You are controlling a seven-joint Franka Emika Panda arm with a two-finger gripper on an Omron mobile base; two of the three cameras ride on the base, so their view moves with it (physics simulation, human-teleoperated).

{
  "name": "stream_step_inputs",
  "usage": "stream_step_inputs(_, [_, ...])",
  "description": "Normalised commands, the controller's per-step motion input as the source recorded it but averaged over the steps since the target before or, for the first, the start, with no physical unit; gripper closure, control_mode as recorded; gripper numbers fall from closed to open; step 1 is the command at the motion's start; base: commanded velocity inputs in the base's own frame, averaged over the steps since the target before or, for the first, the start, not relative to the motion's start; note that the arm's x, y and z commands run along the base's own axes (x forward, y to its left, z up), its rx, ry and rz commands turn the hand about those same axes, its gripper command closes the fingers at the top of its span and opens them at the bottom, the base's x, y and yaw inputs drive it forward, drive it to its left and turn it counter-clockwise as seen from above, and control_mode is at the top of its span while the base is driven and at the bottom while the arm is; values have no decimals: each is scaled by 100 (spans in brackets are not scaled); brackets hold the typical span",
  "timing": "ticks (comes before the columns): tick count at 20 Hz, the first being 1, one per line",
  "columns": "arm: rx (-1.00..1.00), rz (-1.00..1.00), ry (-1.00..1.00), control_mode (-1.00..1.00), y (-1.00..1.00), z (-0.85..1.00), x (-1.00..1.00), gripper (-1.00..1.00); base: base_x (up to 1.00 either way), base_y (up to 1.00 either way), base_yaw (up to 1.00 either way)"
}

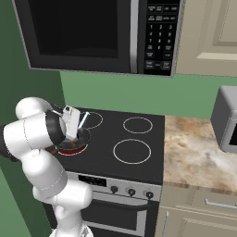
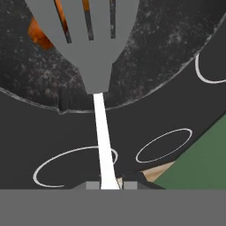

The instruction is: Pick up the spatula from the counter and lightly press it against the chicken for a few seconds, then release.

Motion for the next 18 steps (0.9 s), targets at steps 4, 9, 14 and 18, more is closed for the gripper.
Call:
stream_step_inputs(4, [0, 0, 0, -100, 1, -15, 0, 100, 0, 0, 0])
stream_step_inputs(9, [0, 0, 0, -100, 0, -7, 0, 100, 0, 0, 0])
stream_step_inputs(14, [0, 0, 0, -100, 0, 0, 0, 100, 0, 0, 0])
stream_step_inputs(18, [0, 0, 0, -100, 0, 0, 0, 100, 0, 0, 0])
